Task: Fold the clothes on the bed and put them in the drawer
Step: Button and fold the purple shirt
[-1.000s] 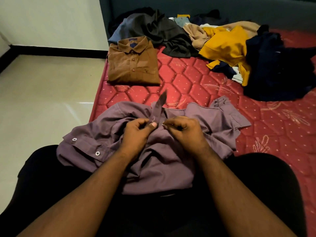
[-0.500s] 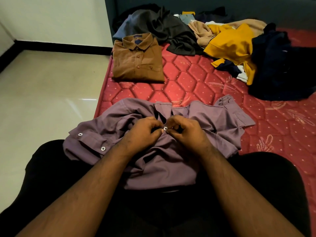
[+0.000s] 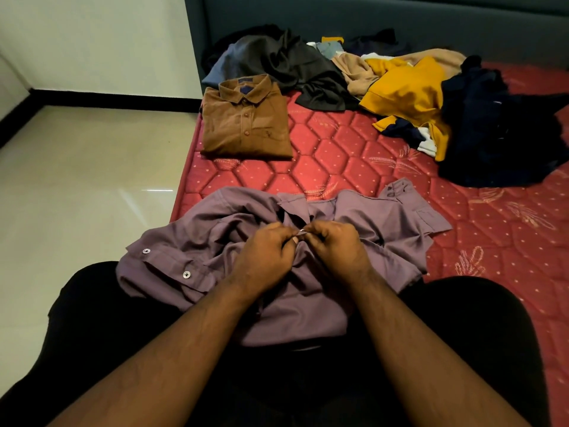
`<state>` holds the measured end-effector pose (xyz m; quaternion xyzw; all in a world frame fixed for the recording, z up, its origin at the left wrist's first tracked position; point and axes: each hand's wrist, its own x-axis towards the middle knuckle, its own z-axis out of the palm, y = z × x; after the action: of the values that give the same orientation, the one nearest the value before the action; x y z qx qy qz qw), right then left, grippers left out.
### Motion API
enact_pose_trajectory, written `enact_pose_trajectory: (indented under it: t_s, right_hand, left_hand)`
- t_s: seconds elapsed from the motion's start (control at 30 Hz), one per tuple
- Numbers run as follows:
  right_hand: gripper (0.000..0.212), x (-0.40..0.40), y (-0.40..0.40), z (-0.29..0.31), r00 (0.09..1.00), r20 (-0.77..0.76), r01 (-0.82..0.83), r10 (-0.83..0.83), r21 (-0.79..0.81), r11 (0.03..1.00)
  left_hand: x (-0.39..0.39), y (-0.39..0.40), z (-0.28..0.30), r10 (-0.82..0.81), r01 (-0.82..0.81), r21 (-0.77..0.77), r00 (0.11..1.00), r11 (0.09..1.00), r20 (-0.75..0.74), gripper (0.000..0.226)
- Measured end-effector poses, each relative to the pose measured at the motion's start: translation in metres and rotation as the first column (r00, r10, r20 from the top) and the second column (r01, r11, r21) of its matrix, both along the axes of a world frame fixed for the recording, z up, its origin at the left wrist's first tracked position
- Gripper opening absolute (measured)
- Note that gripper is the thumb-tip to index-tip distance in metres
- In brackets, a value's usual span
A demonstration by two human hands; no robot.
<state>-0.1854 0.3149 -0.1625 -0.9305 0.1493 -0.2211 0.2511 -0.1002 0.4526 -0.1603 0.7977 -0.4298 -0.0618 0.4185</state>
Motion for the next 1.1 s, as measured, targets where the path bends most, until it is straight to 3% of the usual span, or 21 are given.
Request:
enact_pose_trajectory:
  t_s: [0.17,0.27,0.33,0.4,0.47,0.5,0.57,0.6,0.63,0.67,0.73,0.77,0.8,0.87,0.93,1.0,1.03,1.07,1.1]
  right_hand:
    - [0.025,-0.005,0.009,0.007,0.997,-0.041,0.059,-0.067,-0.158,0.986]
    - [0.020,-0.008,0.012,0.011,0.987,-0.060,0.131,-0.152,-0.260,0.957]
    - [0.019,-0.012,0.008,0.013,0.993,-0.049,0.087,-0.106,-0.294,0.952]
    - [0.018,-0.016,0.003,0.017,0.998,-0.047,0.015,-0.031,-0.319,0.948]
    - [0.018,-0.018,0.002,0.023,0.998,-0.066,-0.018,0.003,-0.228,0.974]
    - [0.021,-0.018,0.001,0.025,0.996,-0.085,0.001,-0.017,-0.174,0.985]
    - [0.032,-0.018,-0.003,0.026,0.979,-0.182,0.054,-0.090,-0.197,0.979]
    - [0.035,-0.019,-0.006,0.027,0.958,-0.258,0.064,-0.128,-0.242,0.968]
    - [0.032,-0.020,-0.008,0.029,0.931,-0.329,0.066,-0.161,-0.283,0.957]
    - [0.028,-0.023,-0.009,0.032,0.901,-0.388,0.066,-0.192,-0.314,0.947]
    - [0.023,-0.034,-0.010,0.039,0.847,-0.464,0.084,-0.259,-0.365,0.927]
    - [0.022,-0.041,-0.010,0.042,0.819,-0.491,0.099,-0.296,-0.388,0.916]
    - [0.021,-0.047,-0.010,0.044,0.788,-0.521,0.111,-0.328,-0.404,0.908]
    - [0.023,-0.056,-0.011,0.049,0.704,-0.606,0.112,-0.370,-0.420,0.901]
    - [0.032,-0.059,-0.009,0.053,0.567,-0.734,0.083,-0.374,-0.401,0.912]
    - [0.047,-0.055,-0.006,0.055,0.435,-0.826,0.017,-0.357,-0.389,0.921]
    - [0.052,-0.050,-0.005,0.059,0.421,-0.832,-0.024,-0.360,-0.407,0.913]
    - [0.051,-0.042,-0.005,0.061,0.485,-0.801,-0.074,-0.351,-0.438,0.896]
    - [0.047,-0.032,-0.005,0.061,0.613,-0.731,-0.113,-0.301,-0.458,0.882]
  left_hand:
    - [-0.013,-0.008,-0.009,0.131,-0.168,-0.104,0.945,0.980,-0.298,0.020]
    - [-0.019,-0.004,-0.011,0.077,-0.091,-0.083,0.985,0.992,-0.155,0.023]
    - [-0.020,0.000,-0.010,-0.015,0.013,-0.054,0.999,0.998,-0.040,0.023]
    - [-0.017,0.004,-0.003,-0.146,0.146,-0.008,0.988,0.989,-0.057,0.019]
    - [-0.008,0.006,0.011,-0.228,0.240,0.012,0.938,0.971,-0.262,0.020]
    - [0.002,0.005,0.020,-0.192,0.208,-0.003,0.894,0.978,-0.406,0.019]
    - [0.028,0.003,0.034,0.000,-0.013,-0.014,0.726,1.000,-0.687,0.019]
    - [0.042,0.003,0.036,0.062,-0.113,-0.015,0.648,0.993,-0.759,0.017]
    - [0.055,0.004,0.032,0.091,-0.137,-0.001,0.659,0.991,-0.746,0.015]
    - [0.069,0.007,0.026,0.088,-0.074,0.050,0.762,0.996,-0.642,0.019]
    - [0.090,0.009,0.010,-0.073,0.149,0.294,0.964,0.944,-0.254,0.040]
    - [0.097,0.008,0.002,-0.155,0.169,0.465,0.986,0.869,-0.068,0.052]
    - [0.103,0.006,-0.005,-0.182,0.101,0.614,0.981,0.783,0.071,0.066]
    - [0.110,0.004,-0.005,-0.089,-0.113,0.765,0.972,0.634,0.218,0.086]
    - [0.117,0.006,0.001,0.061,-0.247,0.785,0.964,0.568,0.259,0.087]
    - [0.117,0.006,0.000,-0.027,-0.269,0.763,0.936,0.587,0.351,0.075]
    - [0.115,0.006,0.000,-0.124,-0.223,0.739,0.915,0.636,0.384,0.064]
    - [0.115,0.005,0.001,-0.188,-0.169,0.710,0.899,0.684,0.395,0.051]
    - [0.116,0.003,0.003,-0.184,-0.126,0.668,0.909,0.733,0.374,0.041]
